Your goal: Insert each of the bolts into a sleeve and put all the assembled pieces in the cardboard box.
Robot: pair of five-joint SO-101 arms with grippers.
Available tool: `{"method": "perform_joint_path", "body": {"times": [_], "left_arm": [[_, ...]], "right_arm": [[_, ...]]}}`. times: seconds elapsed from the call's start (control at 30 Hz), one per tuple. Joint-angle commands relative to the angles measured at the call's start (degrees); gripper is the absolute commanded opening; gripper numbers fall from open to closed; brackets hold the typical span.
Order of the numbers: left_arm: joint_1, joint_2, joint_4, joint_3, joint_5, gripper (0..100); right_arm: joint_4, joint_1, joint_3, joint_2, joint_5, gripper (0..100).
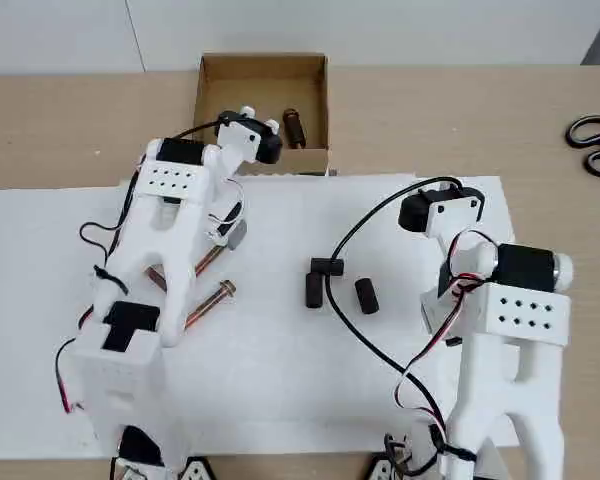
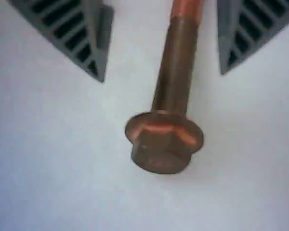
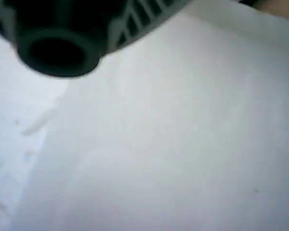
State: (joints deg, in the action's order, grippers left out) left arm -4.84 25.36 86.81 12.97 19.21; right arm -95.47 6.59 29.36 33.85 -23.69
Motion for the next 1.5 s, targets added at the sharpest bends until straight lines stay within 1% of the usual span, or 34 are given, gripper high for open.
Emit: {"method": "perform_joint_path", "body": {"times": [0.0,0.1,0.53,0.8,0.93,1.07,1.27,1.37,1.47], "left_arm": [[0.7,0.7,0.7,2.5,0.2,15],[0.7,2.2,0.5,2.5,0.3,15],[0.7,10.1,-7.8,2.5,1.1,14],[0.4,11.2,-8.7,2.6,2.0,1],[0.5,10.8,-8.4,2.6,1.9,1],[0.6,5.6,-5.3,2.6,1.8,1],[-0.8,-7.3,-0.1,2.5,-2.0,1],[-0.8,-14.8,4.0,2.2,-5.3,1],[-0.6,-21.4,7.4,2.2,-8.5,1]], "right_arm": [[0.8,0.5,-0.2,1.7,-0.6,0.6],[0.8,0.5,-0.2,1.9,-0.6,0.6],[0.8,0.5,0.7,2.0,-0.5,0.6],[0.8,0.3,1.9,2.0,-0.6,0.7],[0.9,0.2,1.6,2.1,-0.6,0.7],[0.2,0.3,-1.1,2.2,-0.5,0.6],[-1.4,0.1,-8.1,2.4,0.7,0.4],[-1.4,0.4,-8.5,6.5,3.2,0.4],[-1.3,0.1,-8.4,13.7,3.0,0.4]]}}
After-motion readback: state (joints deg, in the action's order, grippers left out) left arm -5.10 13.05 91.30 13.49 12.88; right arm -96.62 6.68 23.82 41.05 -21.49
